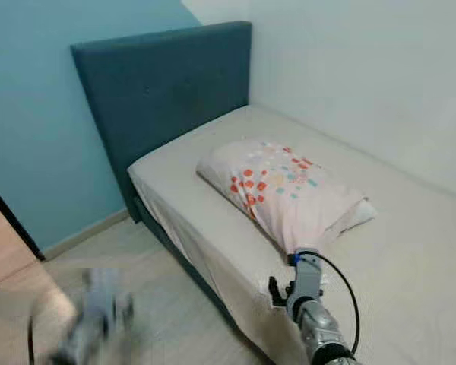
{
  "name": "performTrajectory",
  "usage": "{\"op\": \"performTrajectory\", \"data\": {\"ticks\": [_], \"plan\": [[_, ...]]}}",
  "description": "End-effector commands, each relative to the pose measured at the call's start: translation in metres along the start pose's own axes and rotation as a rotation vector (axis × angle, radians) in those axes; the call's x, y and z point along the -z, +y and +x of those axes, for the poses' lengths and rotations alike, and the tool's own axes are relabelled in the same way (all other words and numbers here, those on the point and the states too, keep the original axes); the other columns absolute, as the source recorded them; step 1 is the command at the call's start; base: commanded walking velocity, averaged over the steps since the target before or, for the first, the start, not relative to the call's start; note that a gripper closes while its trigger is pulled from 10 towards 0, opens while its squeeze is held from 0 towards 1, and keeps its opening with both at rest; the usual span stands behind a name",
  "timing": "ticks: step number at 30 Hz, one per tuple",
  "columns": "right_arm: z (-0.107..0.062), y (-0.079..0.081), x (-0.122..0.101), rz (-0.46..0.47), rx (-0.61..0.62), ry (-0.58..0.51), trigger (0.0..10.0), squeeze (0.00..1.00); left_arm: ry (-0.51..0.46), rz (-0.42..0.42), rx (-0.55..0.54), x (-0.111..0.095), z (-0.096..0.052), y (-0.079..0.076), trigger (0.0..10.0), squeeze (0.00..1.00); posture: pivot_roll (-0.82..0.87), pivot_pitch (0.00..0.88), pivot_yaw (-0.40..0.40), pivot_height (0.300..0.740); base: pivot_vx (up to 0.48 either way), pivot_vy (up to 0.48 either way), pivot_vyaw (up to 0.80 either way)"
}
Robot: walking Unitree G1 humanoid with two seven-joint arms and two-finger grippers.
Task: Clean up the room
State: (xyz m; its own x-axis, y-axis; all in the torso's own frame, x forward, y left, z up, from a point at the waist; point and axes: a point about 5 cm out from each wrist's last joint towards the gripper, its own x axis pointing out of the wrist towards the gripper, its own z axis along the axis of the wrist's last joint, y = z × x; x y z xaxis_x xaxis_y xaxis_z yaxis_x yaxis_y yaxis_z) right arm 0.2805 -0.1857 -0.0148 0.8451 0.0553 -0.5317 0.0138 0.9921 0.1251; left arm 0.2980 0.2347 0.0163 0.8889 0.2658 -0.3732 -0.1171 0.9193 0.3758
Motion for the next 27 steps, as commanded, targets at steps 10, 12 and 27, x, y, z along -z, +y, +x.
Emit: {"op": "performTrajectory", "data": {"ticks": [10,12,27], "plan": [[-0.003,-0.011,0.002,0.015,0.038,0.006,10.0,0.00,0.145,-0.131,0.044,0.040,-0.017,-0.016,10.0,0.00,0.00,0.010,-0.021,0.665,0.000,0.000,0.00],[-0.002,-0.012,0.000,0.017,0.043,0.002,10.0,0.00,0.137,-0.167,0.065,0.037,-0.016,-0.021,10.0,0.00,0.00,0.010,-0.021,0.660,0.000,0.000,0.00],[0.005,-0.008,-0.026,0.023,0.033,-0.075,10.0,0.00,0.082,-0.191,0.094,0.022,-0.012,-0.030,10.0,0.00,0.02,0.038,-0.014,0.620,0.000,0.000,0.00]]}}
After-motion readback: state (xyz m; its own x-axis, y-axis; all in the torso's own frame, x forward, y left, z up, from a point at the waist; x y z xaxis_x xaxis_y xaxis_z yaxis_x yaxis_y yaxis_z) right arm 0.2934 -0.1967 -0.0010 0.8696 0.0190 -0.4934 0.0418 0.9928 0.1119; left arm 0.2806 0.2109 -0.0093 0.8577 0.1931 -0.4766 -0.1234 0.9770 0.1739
